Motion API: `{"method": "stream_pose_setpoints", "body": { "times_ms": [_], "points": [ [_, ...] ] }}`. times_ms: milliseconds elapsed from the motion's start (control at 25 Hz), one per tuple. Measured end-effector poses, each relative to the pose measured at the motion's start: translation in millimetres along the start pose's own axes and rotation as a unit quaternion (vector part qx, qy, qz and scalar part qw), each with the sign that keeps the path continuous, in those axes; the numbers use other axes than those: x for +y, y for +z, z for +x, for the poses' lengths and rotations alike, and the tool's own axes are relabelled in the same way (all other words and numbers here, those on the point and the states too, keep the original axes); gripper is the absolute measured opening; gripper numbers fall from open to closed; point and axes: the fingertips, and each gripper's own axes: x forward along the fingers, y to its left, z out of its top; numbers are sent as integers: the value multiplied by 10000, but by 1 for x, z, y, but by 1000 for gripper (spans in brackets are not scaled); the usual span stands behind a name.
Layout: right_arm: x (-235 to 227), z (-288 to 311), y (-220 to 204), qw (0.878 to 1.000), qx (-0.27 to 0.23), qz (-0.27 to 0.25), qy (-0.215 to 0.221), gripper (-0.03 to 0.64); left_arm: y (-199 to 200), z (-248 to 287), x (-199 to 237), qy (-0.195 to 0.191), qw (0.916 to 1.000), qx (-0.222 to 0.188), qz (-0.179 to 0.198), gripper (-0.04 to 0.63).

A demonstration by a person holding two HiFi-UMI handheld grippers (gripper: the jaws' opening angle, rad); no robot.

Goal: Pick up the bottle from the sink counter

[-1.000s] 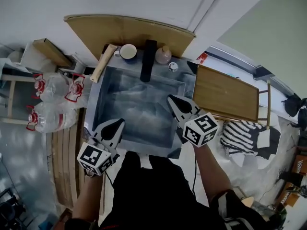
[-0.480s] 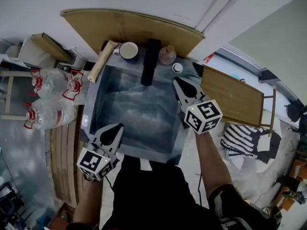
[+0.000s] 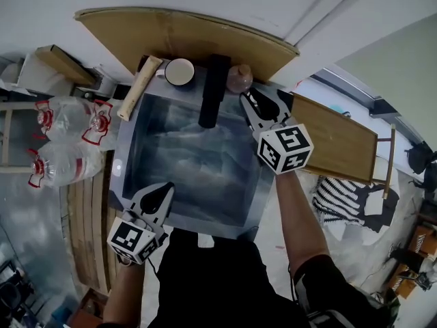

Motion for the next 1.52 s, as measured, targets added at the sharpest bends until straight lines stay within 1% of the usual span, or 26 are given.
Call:
{"method": "stream_pose_setpoints", "body": {
  "times_ms": [200, 360, 520, 720, 960, 1080, 1160, 1280, 1520],
  "points": [
    [-16, 16, -2, 9997, 29, -145, -177, 140, -11, 4, 4, -42, 9999, 126, -41, 20],
    [-25, 26, -6, 9995, 44, -159, -252, 161, -13, 6, 2, -74, 9996, 201, -173, 20],
    [-33, 37, -8, 9993, 30, -148, -329, 197, -14, 6, 4, -106, 9996, 192, -158, 20],
    [-38, 51, -10, 9990, 42, -184, -397, 215, -20, 6, 4, -120, 9993, 262, -241, 20],
    [-43, 62, -13, 9988, -4, -192, -442, 215, -29, 5, 9, -95, 9990, 335, -264, 20],
    [-44, 65, -13, 9984, -42, -286, -496, 215, -32, 4, 12, -126, 9994, 278, -160, 20],
    [-44, 68, -12, 9980, -38, -364, -517, 211, -33, 4, 12, -117, 9990, 346, -247, 20],
    [-44, 73, -12, 9971, 0, -513, -566, 196, -31, 5, 10, -126, 9983, 409, -396, 20],
    [-46, 76, -12, 9955, -88, -607, -722, 153, -33, 5, 11, -162, 9982, 426, -397, 20]
  ]
}}
